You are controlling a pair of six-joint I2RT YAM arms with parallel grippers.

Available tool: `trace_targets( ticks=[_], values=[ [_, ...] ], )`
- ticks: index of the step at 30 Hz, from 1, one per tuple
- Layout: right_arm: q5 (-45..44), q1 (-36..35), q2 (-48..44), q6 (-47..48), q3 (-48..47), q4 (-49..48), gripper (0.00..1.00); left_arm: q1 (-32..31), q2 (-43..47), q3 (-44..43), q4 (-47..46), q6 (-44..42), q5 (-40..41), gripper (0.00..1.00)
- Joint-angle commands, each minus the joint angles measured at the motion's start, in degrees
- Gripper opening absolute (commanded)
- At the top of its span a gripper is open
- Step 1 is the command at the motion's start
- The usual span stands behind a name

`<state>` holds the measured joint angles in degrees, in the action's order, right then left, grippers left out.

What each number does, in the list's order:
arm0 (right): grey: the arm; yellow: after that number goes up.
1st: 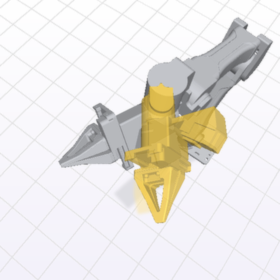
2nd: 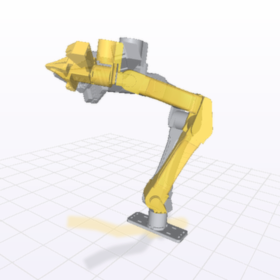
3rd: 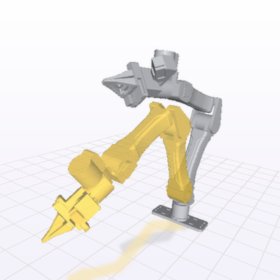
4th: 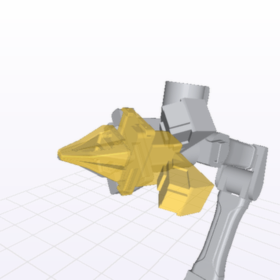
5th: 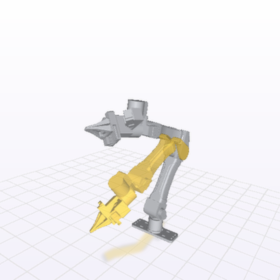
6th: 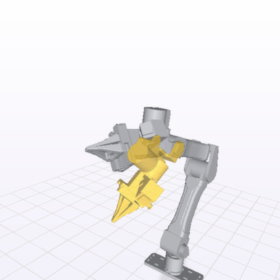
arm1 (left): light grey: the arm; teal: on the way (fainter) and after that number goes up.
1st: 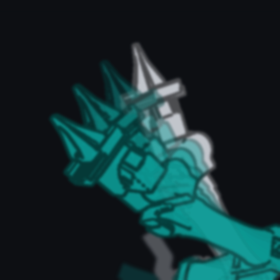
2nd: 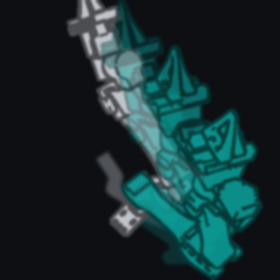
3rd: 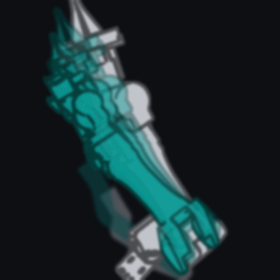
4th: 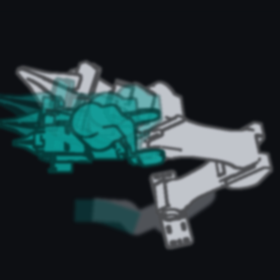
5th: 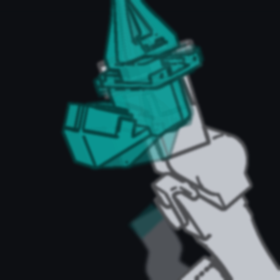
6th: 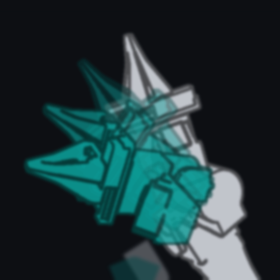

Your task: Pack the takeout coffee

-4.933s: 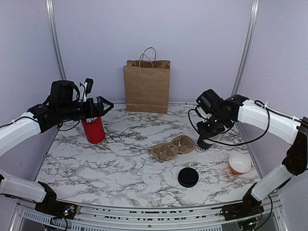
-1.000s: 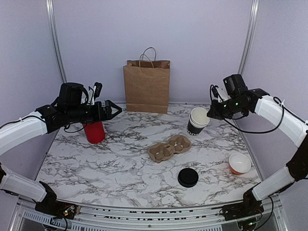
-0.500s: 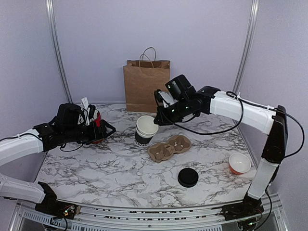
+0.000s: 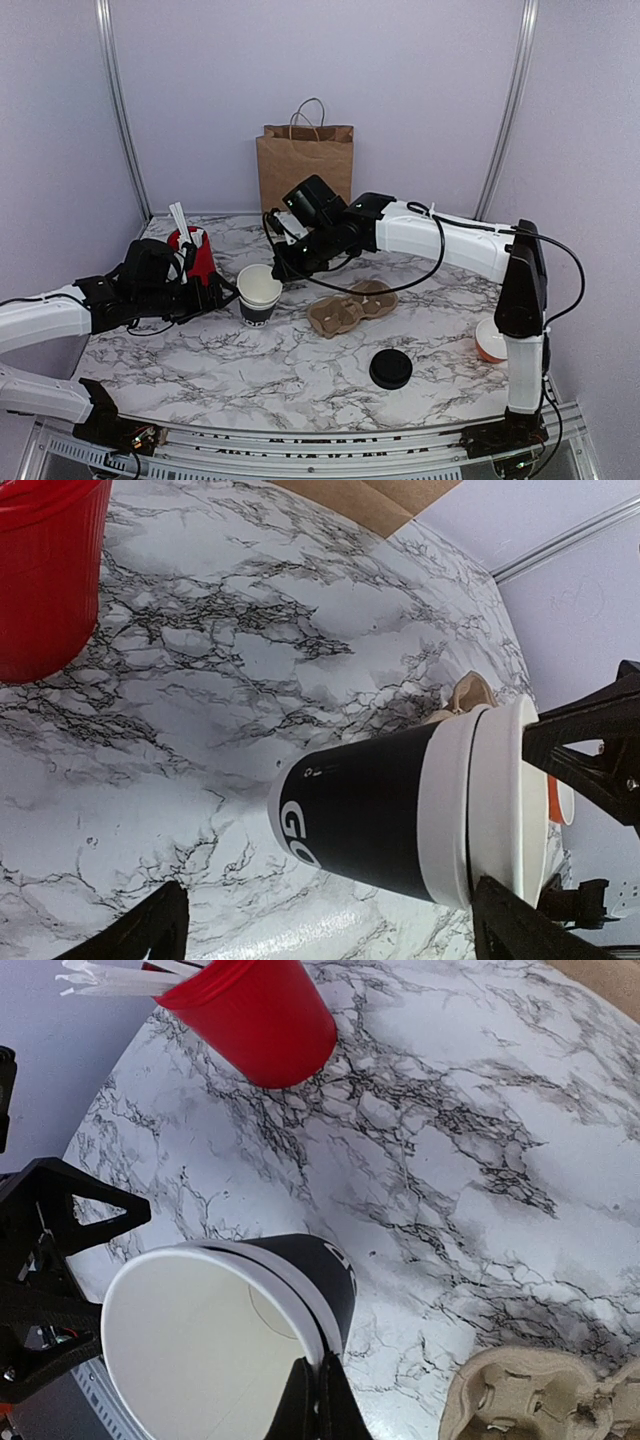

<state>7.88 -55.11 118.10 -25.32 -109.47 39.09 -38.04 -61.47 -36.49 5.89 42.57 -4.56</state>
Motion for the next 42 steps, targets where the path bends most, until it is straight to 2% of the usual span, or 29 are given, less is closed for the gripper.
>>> trace_targets(
  ticks=[1,10,28,42],
  values=[
    [-0.2,-0.2,0.8,-0.1,-3.2,1.3,0.0,-0.2,-0.3,1.5,-3.3,1.2,0.6,0.99],
    [1.4,-0.6,1.1,-0.3,-3.2,1.2,0.0,-0.2,-3.5,0.6,-4.7,1.0,0.2,0.99],
    [3.1,-0.6,0.9,-0.3,-5.4,0.8,0.0,-0.2,-8.5,-0.6,-0.3,0.5,2.9,0.99],
    [5.4,-1.4,1.2,1.1,-4.0,1.4,0.0,-0.2,-6.5,-4.0,1.7,-0.6,2.6,0.99]
  ],
)
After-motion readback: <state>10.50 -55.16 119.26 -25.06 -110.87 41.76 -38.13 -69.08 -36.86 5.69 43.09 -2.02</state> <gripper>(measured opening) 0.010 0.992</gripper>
